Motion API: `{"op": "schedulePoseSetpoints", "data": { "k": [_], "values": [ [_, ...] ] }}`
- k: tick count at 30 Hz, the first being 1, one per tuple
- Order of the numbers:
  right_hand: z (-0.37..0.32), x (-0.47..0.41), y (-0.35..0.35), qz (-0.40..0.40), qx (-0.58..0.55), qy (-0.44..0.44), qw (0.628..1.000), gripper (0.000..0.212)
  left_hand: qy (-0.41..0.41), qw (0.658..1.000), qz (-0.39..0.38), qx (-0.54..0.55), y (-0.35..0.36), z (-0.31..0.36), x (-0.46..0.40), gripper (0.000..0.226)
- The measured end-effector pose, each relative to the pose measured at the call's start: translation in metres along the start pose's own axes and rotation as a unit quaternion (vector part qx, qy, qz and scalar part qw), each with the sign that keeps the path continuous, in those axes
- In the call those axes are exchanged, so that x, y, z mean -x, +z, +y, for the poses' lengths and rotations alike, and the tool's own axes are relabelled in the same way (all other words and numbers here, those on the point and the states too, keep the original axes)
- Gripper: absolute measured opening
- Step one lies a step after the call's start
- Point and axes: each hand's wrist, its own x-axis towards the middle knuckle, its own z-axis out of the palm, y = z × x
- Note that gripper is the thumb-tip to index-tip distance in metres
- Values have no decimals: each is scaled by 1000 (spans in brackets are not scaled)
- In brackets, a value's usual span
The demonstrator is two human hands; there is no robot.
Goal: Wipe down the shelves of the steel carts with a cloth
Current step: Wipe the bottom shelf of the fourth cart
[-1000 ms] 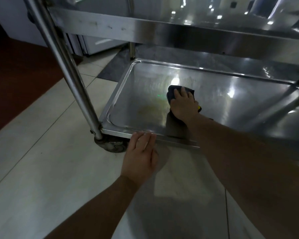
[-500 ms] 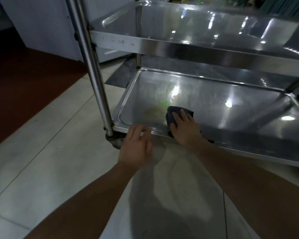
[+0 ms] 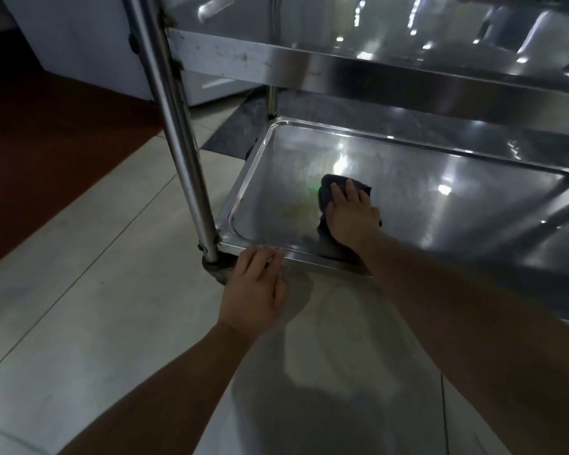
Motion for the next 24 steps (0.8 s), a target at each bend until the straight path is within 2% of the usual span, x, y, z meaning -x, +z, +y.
{"op": "schedulePoseSetpoints", "data": {
  "k": [5,9,12,17,20,24],
  "values": [
    [-3,-36,-5,-16,-29,48,998,58,38,999,17,-4,1,-3,-2,40],
    [-27,-44,-1,-18,-27,-5,999,58,39,999,27,-7,5,-4,2,41],
    [-35,-43,1,-21,-29,-13,999,57,41,999,20,-9,4,-3,0,39],
    [-37,1,3,6,-8,-56,998,55,56,998,-3,-11,-2,-7,-2,42],
    [-38,35,4,-4,4,-68,998,53,40,998,-37,-8,-8,-6,-2,44],
    [-33,60,4,-6,13,-66,998,53,32,996,-75,46,-22,-11,-4,43]
  ]
}}
